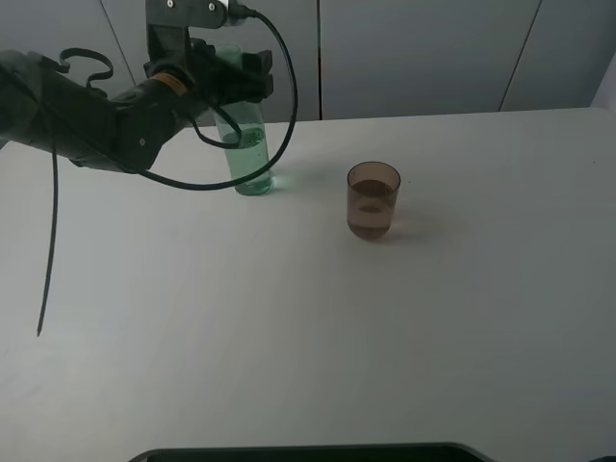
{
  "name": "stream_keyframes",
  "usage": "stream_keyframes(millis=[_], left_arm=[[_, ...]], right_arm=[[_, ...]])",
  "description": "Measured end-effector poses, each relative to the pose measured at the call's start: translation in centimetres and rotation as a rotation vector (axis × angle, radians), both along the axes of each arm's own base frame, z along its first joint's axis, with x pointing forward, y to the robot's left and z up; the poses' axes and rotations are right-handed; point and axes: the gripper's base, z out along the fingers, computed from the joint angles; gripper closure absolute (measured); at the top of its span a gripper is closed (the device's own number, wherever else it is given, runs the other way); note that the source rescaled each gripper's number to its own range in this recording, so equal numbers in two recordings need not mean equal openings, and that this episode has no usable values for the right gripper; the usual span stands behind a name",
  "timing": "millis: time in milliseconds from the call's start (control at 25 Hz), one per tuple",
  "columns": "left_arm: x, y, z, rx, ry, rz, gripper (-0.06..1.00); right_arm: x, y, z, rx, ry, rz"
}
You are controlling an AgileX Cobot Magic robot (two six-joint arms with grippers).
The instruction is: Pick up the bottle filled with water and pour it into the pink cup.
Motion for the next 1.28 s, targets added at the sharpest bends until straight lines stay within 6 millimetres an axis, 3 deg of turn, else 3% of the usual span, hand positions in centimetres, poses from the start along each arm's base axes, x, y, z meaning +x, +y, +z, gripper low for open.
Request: stream_keyframes(millis=[360,640,1000,1120,1280], left_arm=[[-1.5,1.8,8.0,-0.037,0.017,-0.008,-0.05],[-0.2,7.8,13.3,0.016,0.246,0.093,-0.06],[-1.4,17.9,15.0,0.095,0.721,0.271,-0.06],[-3.1,19.8,15.2,0.119,0.877,0.292,-0.06],[-6.3,20.7,15.6,0.221,1.047,0.308,-0.06]], right_arm=[[0.0,0.0,0.0,0.0,0.0,0.0],[0.0,0.0,0.0,0.0,0.0,0.0],[0.0,0.0,0.0,0.0,0.0,0.0],[0.0,0.0,0.0,0.0,0.0,0.0],[0.0,0.0,0.0,0.0,0.0,0.0]])
